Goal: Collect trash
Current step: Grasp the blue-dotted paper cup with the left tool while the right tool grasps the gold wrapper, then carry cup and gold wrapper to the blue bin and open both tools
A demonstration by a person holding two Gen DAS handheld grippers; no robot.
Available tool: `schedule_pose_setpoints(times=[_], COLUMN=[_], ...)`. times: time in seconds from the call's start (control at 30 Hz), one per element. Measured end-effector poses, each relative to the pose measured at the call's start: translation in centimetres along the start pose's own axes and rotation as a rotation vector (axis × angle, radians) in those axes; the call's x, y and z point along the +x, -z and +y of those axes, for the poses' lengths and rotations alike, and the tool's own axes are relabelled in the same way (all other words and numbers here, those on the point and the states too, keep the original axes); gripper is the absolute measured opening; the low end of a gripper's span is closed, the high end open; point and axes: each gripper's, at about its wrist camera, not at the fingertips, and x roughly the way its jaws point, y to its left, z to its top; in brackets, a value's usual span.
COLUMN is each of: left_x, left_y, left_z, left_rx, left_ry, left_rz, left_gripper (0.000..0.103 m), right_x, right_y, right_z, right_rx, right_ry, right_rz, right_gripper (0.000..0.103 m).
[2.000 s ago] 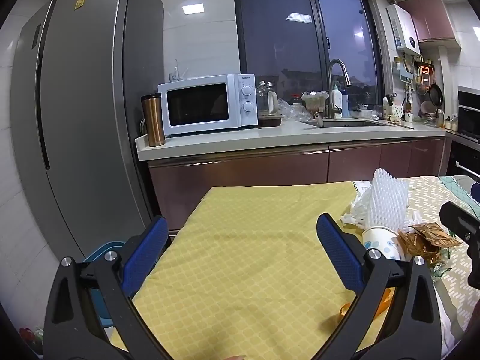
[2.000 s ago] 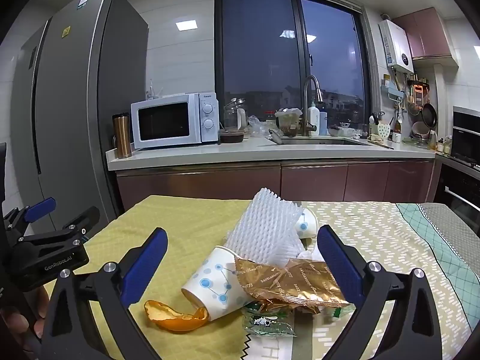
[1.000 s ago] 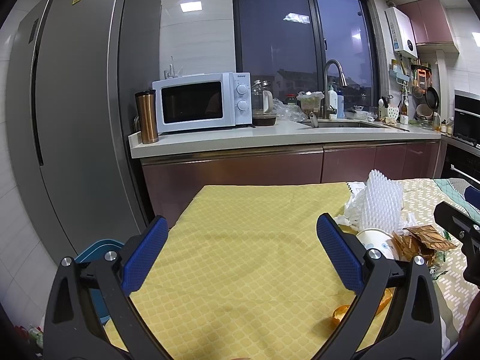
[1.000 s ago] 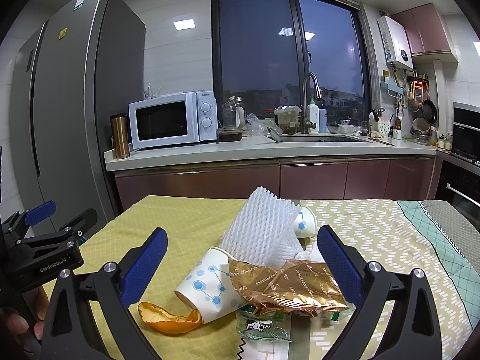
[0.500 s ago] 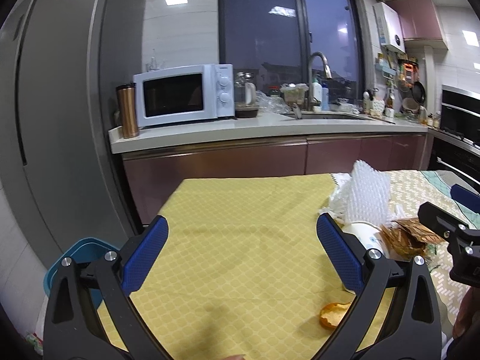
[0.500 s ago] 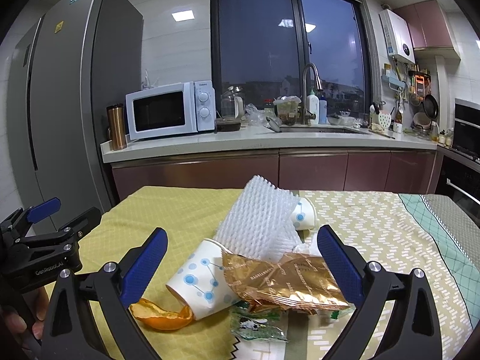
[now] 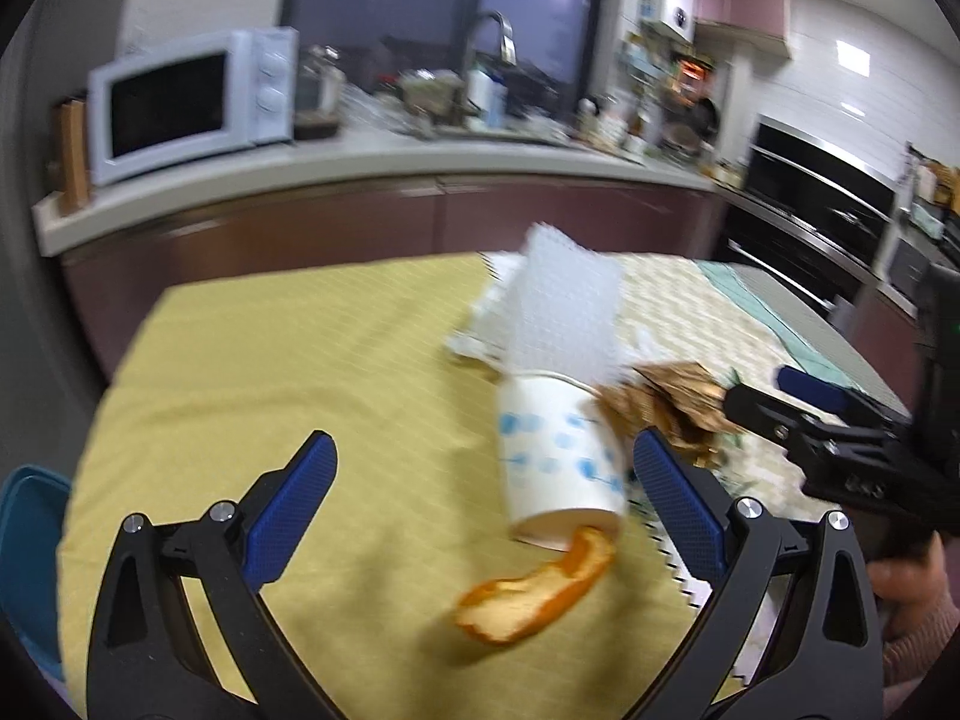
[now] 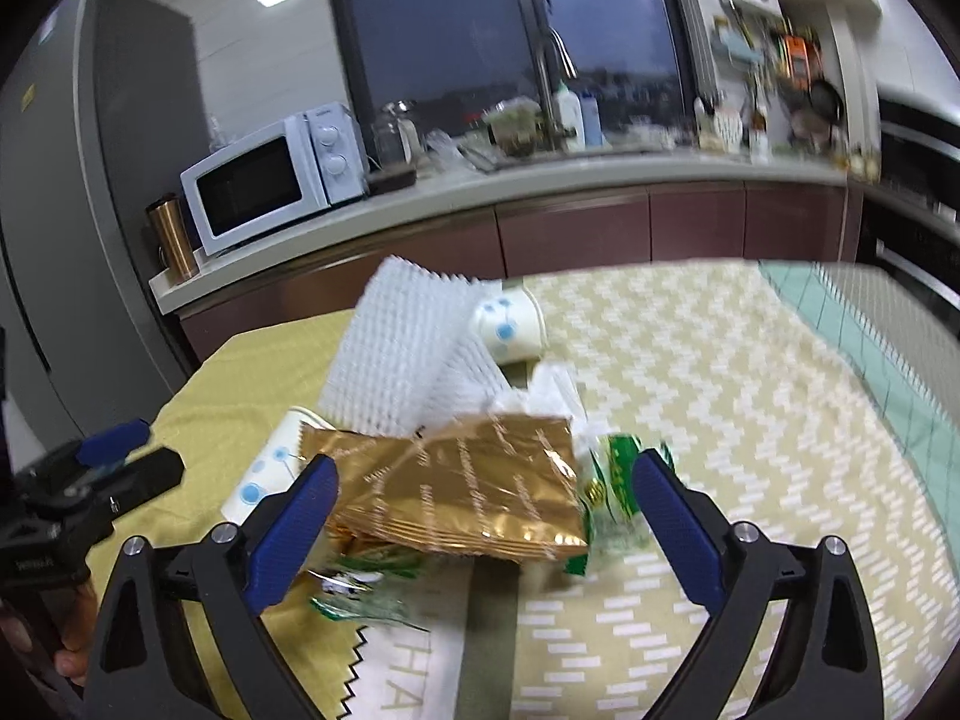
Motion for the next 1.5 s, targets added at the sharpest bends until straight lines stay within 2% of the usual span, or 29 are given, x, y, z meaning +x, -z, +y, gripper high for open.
schedule_pose_setpoints(times=[0.07,0.17,0.3,0.4,0.47,0.5,0.63,0.7,0.83,1.1,1.3,1.5], left_x=[1.4,4.0,5.8,7.1,7.7,7.9,6.4,5.6,3.2,-2.1,-6.8,-11.7], left_y=[-0.1,0.1,0.7,0.9,0.9,0.9,0.9,0.7,0.4,-0.2,0.2,2.3], left_z=[-0.5,-0.9,-0.3,0.5,0.6,0.6,0.4,0.8,2.0,6.3,10.6,17.1], left_rx=[0.01,-0.01,-0.067,-0.133,-0.149,-0.148,-0.156,-0.154,-0.16,-0.203,-0.244,-0.337], left_ry=[0.038,0.105,0.177,0.269,0.271,0.263,0.271,0.271,0.262,0.226,0.128,-0.043], left_rz=[0.043,0.13,0.214,0.252,0.253,0.247,0.231,0.217,0.178,0.088,0.02,-0.02], left_gripper=[0.093,0.083,0.061,0.051,0.051,0.05,0.049,0.049,0.049,0.049,0.049,0.049], right_x=[0.5,1.1,1.7,1.9,1.9,1.9,1.4,0.8,-0.4,-2.5,-2.2,0.4], right_y=[0.2,0.5,0.7,0.9,1.0,1.0,0.9,0.7,-0.2,-2.5,-3.6,-4.2], right_z=[-0.5,-1.3,-2.1,-2.7,-3.1,-3.3,-3.2,-2.8,-2.0,1.5,5.5,12.4], right_rx=[0.02,0.061,0.124,0.175,0.201,0.208,0.205,0.19,0.156,0.061,0.0,-0.096], right_ry=[-0.021,-0.069,-0.132,-0.186,-0.21,-0.219,-0.244,-0.257,-0.278,-0.352,-0.454,-0.612], right_rz=[0.03,0.074,0.114,0.131,0.136,0.139,0.134,0.121,0.086,0.026,0.038,0.109], right_gripper=[0.092,0.089,0.081,0.067,0.05,0.048,0.024,0.018,0.005,0.003,0.003,0.003])
